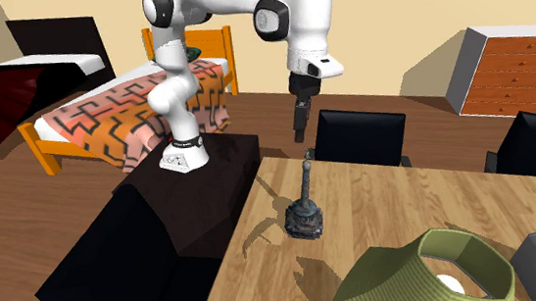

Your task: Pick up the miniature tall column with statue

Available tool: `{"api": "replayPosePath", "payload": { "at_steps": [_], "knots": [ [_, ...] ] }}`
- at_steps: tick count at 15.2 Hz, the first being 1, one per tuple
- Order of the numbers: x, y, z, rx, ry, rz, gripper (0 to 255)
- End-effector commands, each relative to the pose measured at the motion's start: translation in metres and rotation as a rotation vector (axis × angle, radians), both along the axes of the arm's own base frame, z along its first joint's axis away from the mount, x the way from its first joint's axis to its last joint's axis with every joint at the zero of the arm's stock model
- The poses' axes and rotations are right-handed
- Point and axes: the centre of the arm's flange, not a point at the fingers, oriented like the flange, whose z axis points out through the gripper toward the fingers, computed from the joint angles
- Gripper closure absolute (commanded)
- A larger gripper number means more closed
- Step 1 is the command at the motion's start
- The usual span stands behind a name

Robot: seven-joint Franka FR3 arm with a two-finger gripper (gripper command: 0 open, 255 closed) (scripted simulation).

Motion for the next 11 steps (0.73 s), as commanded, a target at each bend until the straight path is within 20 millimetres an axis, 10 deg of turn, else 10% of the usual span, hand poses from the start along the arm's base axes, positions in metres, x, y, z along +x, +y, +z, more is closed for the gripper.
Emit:
{"api": "replayPosePath", "payload": {
  "at_steps": [1,10,11],
  "knots": [
    [0.009,-0.010,-0.004,0.000,0.003,0.008,0],
    [0.009,-0.010,-0.044,0.000,0.003,0.008,0],
    [0.009,-0.010,-0.045,0.000,0.003,0.008,255]
  ]
}}
